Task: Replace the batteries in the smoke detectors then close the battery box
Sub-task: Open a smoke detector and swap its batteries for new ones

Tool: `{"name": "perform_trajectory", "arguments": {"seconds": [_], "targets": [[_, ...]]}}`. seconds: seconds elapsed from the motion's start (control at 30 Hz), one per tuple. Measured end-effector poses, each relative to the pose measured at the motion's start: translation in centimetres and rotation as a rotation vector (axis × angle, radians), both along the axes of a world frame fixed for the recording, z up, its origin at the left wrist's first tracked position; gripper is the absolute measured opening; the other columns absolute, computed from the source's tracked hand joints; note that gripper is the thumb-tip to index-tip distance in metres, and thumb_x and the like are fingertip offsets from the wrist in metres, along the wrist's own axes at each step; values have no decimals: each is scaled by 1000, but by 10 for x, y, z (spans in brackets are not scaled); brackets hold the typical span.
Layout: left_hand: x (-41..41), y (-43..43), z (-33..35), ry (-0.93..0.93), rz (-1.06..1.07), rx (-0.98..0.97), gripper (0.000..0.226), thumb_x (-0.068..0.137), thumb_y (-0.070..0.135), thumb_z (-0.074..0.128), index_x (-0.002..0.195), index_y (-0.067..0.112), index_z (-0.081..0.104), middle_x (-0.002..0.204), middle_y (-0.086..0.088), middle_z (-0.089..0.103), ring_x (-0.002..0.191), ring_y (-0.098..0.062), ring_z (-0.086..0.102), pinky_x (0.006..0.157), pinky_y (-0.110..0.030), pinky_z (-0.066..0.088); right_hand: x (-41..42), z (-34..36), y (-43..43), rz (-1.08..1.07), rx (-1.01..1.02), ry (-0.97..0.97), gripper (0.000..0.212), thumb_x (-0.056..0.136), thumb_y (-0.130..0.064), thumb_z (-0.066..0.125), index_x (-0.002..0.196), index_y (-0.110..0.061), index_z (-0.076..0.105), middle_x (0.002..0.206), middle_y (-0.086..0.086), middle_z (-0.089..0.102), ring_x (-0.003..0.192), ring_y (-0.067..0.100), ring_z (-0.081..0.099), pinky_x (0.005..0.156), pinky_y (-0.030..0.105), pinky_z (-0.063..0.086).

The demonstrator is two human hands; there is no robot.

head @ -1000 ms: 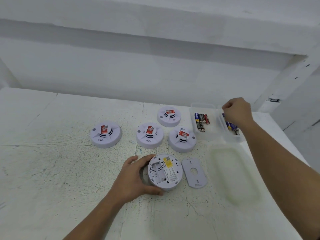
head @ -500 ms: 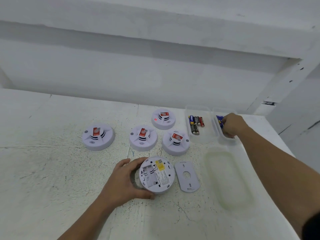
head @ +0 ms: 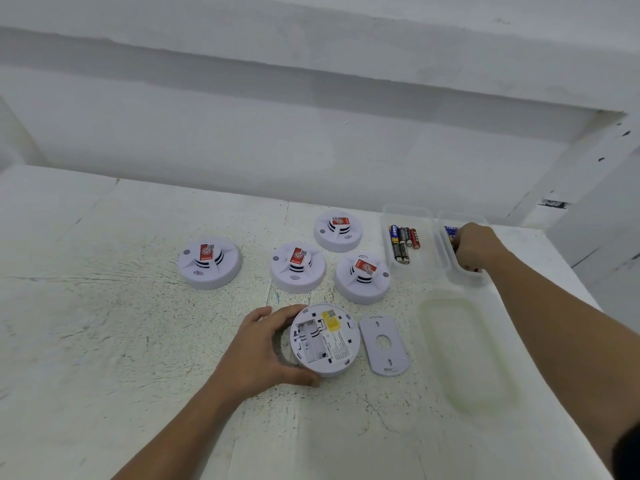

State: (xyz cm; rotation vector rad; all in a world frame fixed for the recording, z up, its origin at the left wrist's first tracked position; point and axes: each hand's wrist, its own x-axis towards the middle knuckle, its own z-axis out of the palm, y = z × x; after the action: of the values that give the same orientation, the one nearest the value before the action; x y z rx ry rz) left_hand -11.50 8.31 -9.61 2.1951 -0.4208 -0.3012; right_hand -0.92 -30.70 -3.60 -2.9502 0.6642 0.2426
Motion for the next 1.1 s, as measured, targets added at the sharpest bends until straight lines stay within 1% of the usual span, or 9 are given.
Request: {"name": "perform_trajectory", "arguments": {"seconds": [0.07, 0.13, 0.23, 0.33, 0.43, 0.6, 0.73, 0.9, 1.1], "targets": [[0, 0, 0, -1, -4, -1, 97, 35, 60, 88, 119, 60, 40, 110, 56, 38, 128, -13, 29, 102, -33, 33, 1, 1, -2, -34, 33, 3, 22, 70, 7, 57, 89, 5, 66, 68, 10, 56, 55, 22, 49, 54, 24, 40], [-1, 1, 0, -8, -8, -2, 97, 35, 60, 88, 119, 60, 39, 109, 57, 39, 128, -13, 30, 102, -33, 33, 0, 7, -4, -109, 135, -38, 27, 76, 4, 59, 102, 5, 67, 88, 17, 66, 69, 26, 54, 66, 30, 48], [-1, 1, 0, -8, -1, -10, 97, 36, 56, 90, 118, 60, 39, 103, 59, 37, 127, -13, 30, 104, -34, 34, -7, 21, -3, -215, 259, -191, 28, 82, 5, 55, 108, 4, 65, 109, 22, 65, 88, 31, 57, 73, 31, 43], [-1, 1, 0, -7, -4, -13, 96, 36, 54, 90, 116, 62, 39, 104, 61, 35, 128, -12, 29, 103, -33, 33, -23, 37, 8, -256, 372, -456, 30, 79, 10, 53, 100, -3, 69, 100, 17, 67, 97, 35, 64, 77, 33, 50], [0, 1, -1, -10, -7, 1, 96, 36, 56, 89, 118, 61, 39, 102, 56, 41, 128, -12, 29, 103, -33, 34, -45, 53, 35, -226, 665, -601, 30, 84, 9, 46, 93, -11, 66, 87, 14, 66, 77, 31, 64, 76, 43, 55], [0, 1, -2, -13, -9, 8, 96, 37, 57, 89, 119, 59, 39, 107, 47, 43, 128, -12, 28, 107, -36, 32, -91, 65, 102, -107, 1297, -482, 23, 90, 9, 51, 97, -8, 65, 82, 11, 69, 64, 16, 67, 55, 24, 55], [0, 1, -1, -3, -16, 11, 96, 37, 59, 87, 118, 62, 36, 110, 48, 40, 129, -12, 25, 107, -33, 31, -111, 53, 135, -167, 1641, -314, 24, 92, 6, 47, 102, -4, 66, 91, 16, 72, 67, 16, 68, 54, 21, 53], [1, 2, 0, 9, -20, 29, 101, 40, 60, 87, 127, 56, 36, 116, 42, 42, 134, -15, 22, 106, -37, 31, -124, 39, 161, -157, 1824, -205, 32, 82, 7, 51, 112, 4, 63, 105, 25, 68, 72, 18, 67, 58, 19, 54], [0, 3, 2, -20, -56, 28, 103, 39, 67, 83, 128, 54, 34, 115, 44, 38, 130, -12, 21, 110, -33, 26, -132, 30, 175, -162, 1822, -171, 32, 81, 3, 55, 111, 0, 65, 105, 24, 68, 71, 16, 67, 61, 18, 56]]}}
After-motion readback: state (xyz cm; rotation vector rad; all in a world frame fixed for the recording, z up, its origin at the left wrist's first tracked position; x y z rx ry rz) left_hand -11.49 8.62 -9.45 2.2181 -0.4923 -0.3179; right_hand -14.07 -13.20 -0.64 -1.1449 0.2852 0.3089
